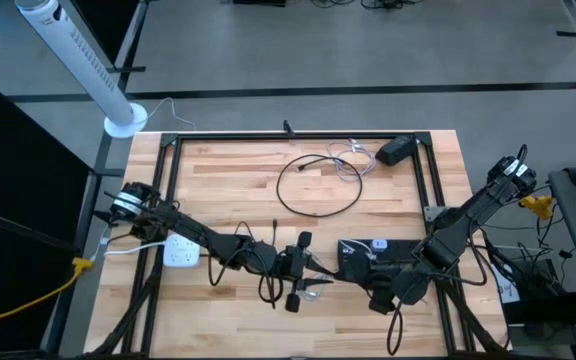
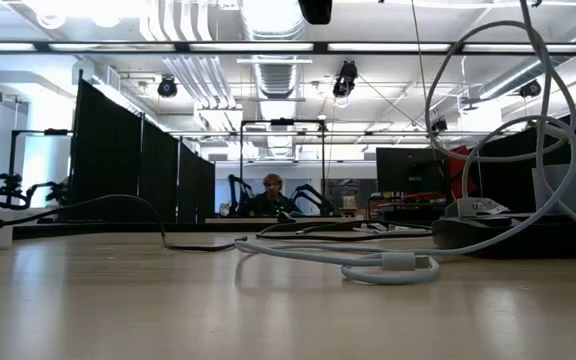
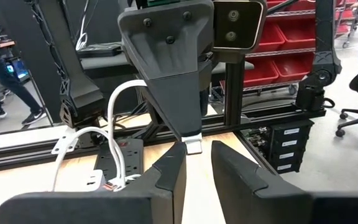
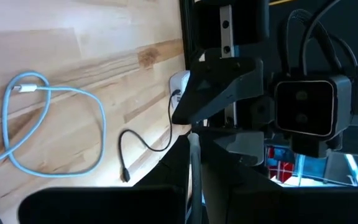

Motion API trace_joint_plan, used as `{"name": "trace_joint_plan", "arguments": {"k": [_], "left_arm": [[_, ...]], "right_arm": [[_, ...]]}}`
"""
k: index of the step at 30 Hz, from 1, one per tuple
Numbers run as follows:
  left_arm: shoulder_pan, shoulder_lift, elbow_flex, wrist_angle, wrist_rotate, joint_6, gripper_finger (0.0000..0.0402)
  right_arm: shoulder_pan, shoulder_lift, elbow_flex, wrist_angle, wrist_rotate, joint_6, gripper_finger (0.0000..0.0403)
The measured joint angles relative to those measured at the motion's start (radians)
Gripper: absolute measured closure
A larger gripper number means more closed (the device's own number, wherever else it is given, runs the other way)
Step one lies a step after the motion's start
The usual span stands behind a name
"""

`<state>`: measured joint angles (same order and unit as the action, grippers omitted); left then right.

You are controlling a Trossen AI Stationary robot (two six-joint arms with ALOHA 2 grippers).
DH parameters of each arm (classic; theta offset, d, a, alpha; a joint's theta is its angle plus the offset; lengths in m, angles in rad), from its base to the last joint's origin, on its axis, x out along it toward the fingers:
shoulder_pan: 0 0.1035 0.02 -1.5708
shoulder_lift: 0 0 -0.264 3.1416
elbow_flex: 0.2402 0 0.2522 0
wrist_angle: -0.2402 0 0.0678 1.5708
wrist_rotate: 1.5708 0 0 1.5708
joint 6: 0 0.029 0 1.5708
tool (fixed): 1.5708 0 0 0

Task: Insert USB
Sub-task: Insert the bottom white charger cable into the charger adapter on the bottom black outlet extension

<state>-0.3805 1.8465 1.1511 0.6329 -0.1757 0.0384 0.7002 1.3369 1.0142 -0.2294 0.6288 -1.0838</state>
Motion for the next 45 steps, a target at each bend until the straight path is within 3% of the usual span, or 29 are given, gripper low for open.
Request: {"name": "trace_joint_plan", "arguments": {"k": [6, 13, 17, 20, 26, 34, 40, 45], "left_arm": [[-0.003, 0.0, 0.0, 0.012, 0.013, 0.005, 0.0396], [-0.003, 0.0, 0.0, 0.007, 0.008, 0.005, 0.0402], [-0.003, 0.0, 0.0, -0.006, 0.005, 0.005, 0.0401], [-0.008, 0.0, 0.0, -0.063, -0.037, -0.015, 0.0401], [-0.011, 0.0, 0.0, -0.28, -0.19, -0.125, 0.0401], [-0.005, 0.0, -0.001, -0.469, -0.245, -0.223, 0.0401], [0.048, 0.008, -0.062, -0.516, -0.38, -0.317, 0.0364], [0.132, 0.024, -0.111, -0.495, -0.288, -0.347, 0.0289]], "right_arm": [[-0.002, 0.0, 0.0, -0.011, 0.011, 0.013, 0.0359], [-0.001, 0.0, -0.001, -0.011, 0.007, 0.013, 0.0308], [-0.002, 0.0, -0.001, -0.016, 0.008, 0.019, 0.0301], [-0.002, 0.0, -0.001, -0.094, -0.002, 0.109, 0.031], [-0.075, 0.021, -0.002, -0.34, -0.202, 0.381, 0.0328], [-0.274, 0.025, -0.002, -0.328, -0.403, 0.432, 0.0277], [-0.345, 0.019, -0.002, -0.329, -0.559, 0.431, 0.0233], [-0.294, 0.005, -0.002, -0.321, -0.558, 0.461, 0.0226]]}}
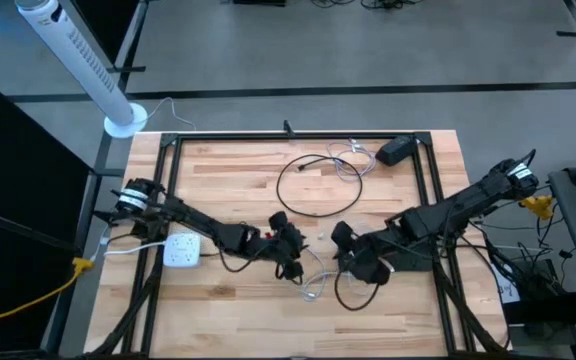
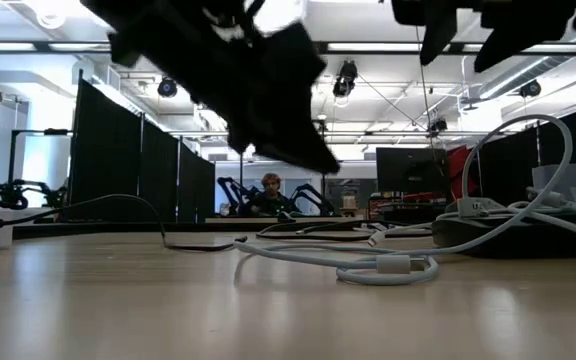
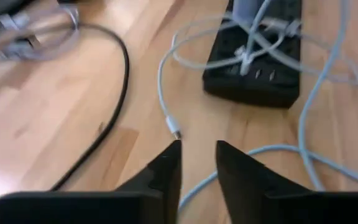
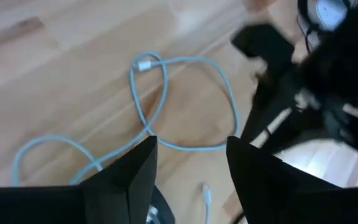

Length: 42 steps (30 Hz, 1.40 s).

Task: Insert USB
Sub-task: Insert the bottom white charger cable into the charger adapter on the bottom black outlet extension

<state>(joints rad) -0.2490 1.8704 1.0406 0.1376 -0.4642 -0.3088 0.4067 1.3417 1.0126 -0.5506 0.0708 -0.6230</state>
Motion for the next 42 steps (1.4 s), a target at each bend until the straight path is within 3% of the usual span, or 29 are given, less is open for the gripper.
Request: {"name": "trace_joint_plan", "arguments": {"k": [4, 8, 20, 30, 34, 40, 42], "left_arm": [[0.064, 0.04, 0.0, 0.063, 0.094, 0.049, 0.0232], [0.112, 0.1, 0.001, 0.159, 0.196, 0.138, 0.0206], [0.18, 0.2, 0.027, 0.246, 0.295, 0.188, 0.0245], [0.187, 0.295, 0.035, 0.38, 0.325, 0.17, 0.0228], [0.187, 0.326, 0.061, 0.385, 0.324, 0.168, 0.0258], [0.186, 0.321, 0.07, 0.374, 0.323, 0.17, 0.0378], [0.183, 0.316, 0.07, 0.367, 0.322, 0.173, 0.0388]], "right_arm": [[0.046, -0.01, 0.0, 0.001, 0.007, 0.033, 0.0235], [0.067, -0.011, 0.0, 0.002, 0.011, 0.068, 0.0246], [0.086, -0.012, 0.0, 0.0, 0.019, 0.091, 0.0278], [0.086, -0.012, 0.0, -0.002, 0.019, 0.096, 0.0299], [0.086, -0.012, 0.0, 0.0, 0.019, 0.103, 0.0303], [0.086, -0.012, 0.0, 0.0, 0.019, 0.137, 0.0309], [0.086, -0.012, 0.0, -0.001, 0.019, 0.154, 0.0311]]}}
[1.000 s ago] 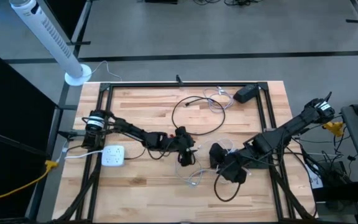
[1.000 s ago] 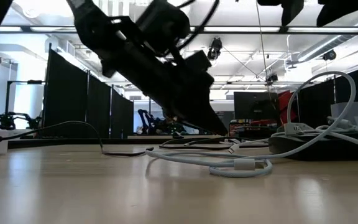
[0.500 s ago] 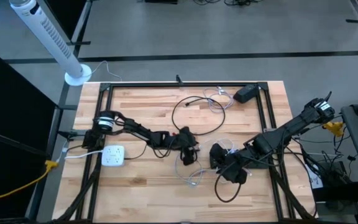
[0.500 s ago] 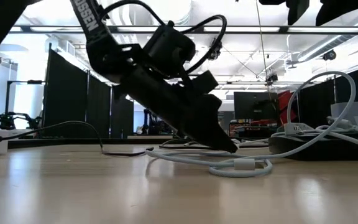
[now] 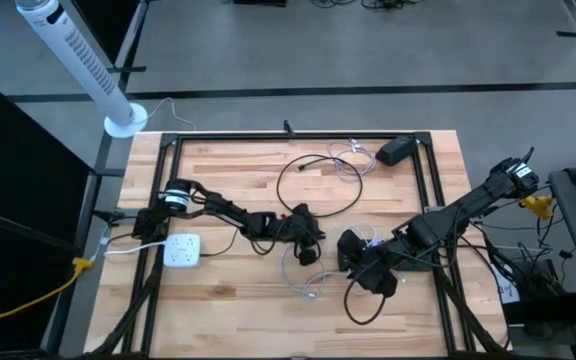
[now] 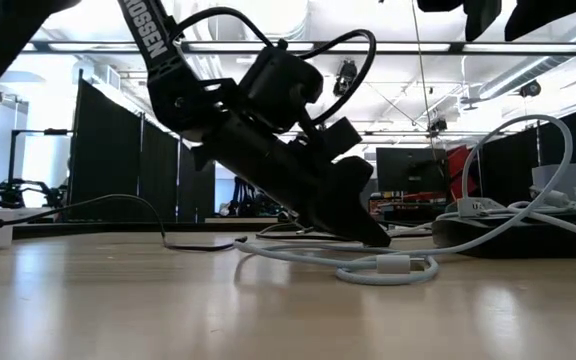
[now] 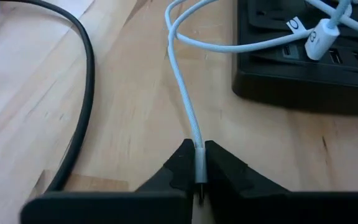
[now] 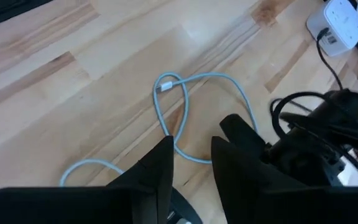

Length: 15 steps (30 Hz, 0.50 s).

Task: Insert USB
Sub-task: Insert the bottom white charger cable into the charger adapter on the bottom black outlet extension

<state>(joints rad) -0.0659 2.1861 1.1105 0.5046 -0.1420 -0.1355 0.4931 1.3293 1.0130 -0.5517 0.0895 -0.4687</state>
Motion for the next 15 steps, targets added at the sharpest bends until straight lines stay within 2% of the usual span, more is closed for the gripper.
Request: {"name": "trace_joint_plan", "arguments": {"k": [6, 11, 15], "left_arm": [[-0.044, -0.016, -0.003, -0.024, -0.116, 0.074, 0.0388], [-0.093, -0.062, 0.016, -0.129, -0.172, 0.165, 0.0388], [-0.14, -0.124, 0.036, -0.186, -0.229, 0.219, 0.0388]], "right_arm": [[0.0, 0.011, 0.001, 0.008, -0.011, 0.171, 0.0324], [-0.002, 0.031, 0.001, 0.077, -0.008, 0.153, 0.0334], [-0.007, 0.045, 0.001, 0.118, 0.113, 0.112, 0.0323]]}}
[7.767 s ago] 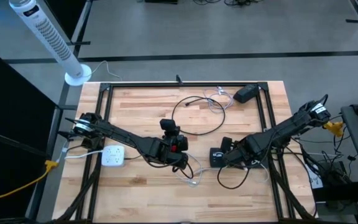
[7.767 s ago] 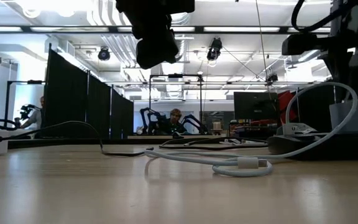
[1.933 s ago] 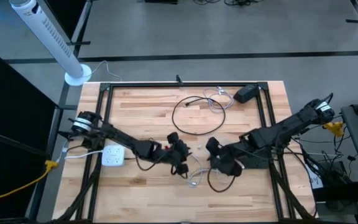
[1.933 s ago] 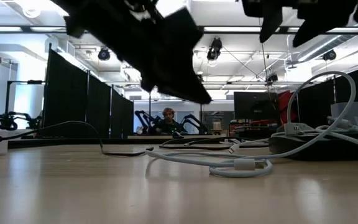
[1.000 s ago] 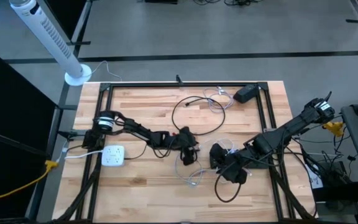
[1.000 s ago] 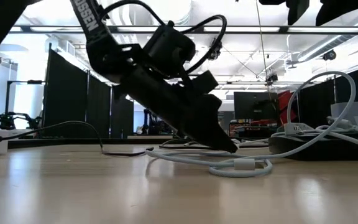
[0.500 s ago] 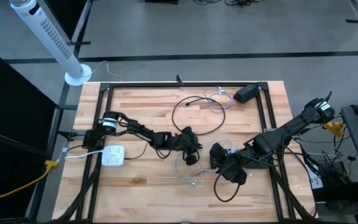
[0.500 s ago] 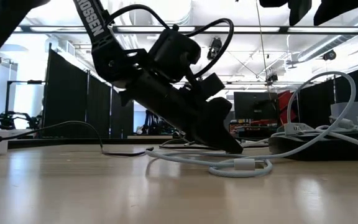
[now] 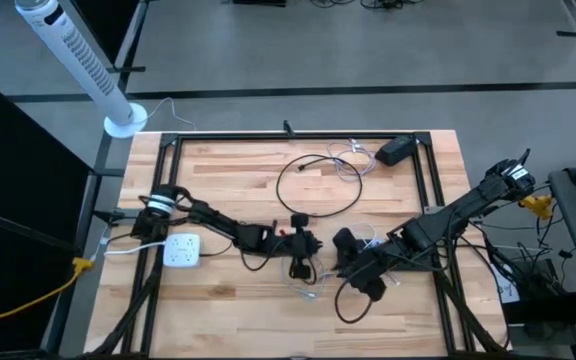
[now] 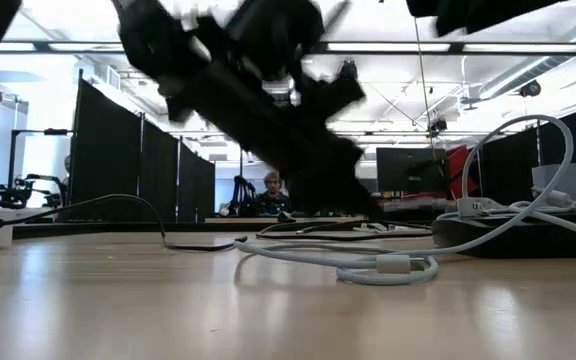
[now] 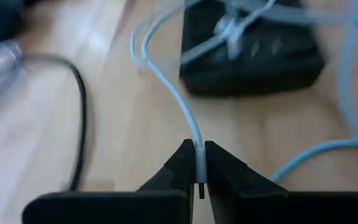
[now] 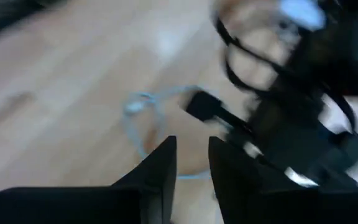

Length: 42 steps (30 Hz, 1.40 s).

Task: Insert USB
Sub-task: Insert the bottom white charger cable into the charger adapter on the bottom black outlet extension

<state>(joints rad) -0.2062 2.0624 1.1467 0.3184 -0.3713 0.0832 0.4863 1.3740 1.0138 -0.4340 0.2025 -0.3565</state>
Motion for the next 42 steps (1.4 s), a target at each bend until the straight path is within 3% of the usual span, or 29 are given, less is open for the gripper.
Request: {"name": "trace_joint_plan", "arguments": {"k": [3, 10, 15, 22, 29, 34, 42], "left_arm": [[-0.031, -0.04, 0.002, -0.014, -0.043, 0.037, 0.0388], [-0.076, -0.139, 0.002, -0.068, -0.116, 0.065, 0.0388], [-0.098, -0.176, 0.002, -0.081, -0.133, 0.071, 0.0388], [-0.106, -0.178, 0.002, -0.084, -0.163, 0.083, 0.0388], [-0.107, -0.178, 0.002, -0.092, -0.164, 0.082, 0.0388], [-0.108, -0.178, 0.002, -0.106, -0.168, 0.079, 0.0388], [-0.107, -0.178, 0.005, -0.122, -0.17, 0.055, 0.0377]], "right_arm": [[-0.005, 0.005, 0.0, 0.014, 0.075, -0.02, 0.0296], [-0.052, 0.014, -0.015, 0.031, 0.085, -0.028, 0.0212], [-0.076, 0.037, -0.019, 0.032, 0.087, 0.014, 0.0194], [-0.083, 0.079, -0.021, 0.035, 0.216, 0.036, 0.024], [-0.095, 0.117, -0.022, 0.02, 0.218, 0.085, 0.0314], [-0.095, 0.115, -0.022, 0.021, 0.221, 0.085, 0.0392], [-0.095, 0.104, -0.022, 0.013, 0.243, 0.111, 0.0401]]}}
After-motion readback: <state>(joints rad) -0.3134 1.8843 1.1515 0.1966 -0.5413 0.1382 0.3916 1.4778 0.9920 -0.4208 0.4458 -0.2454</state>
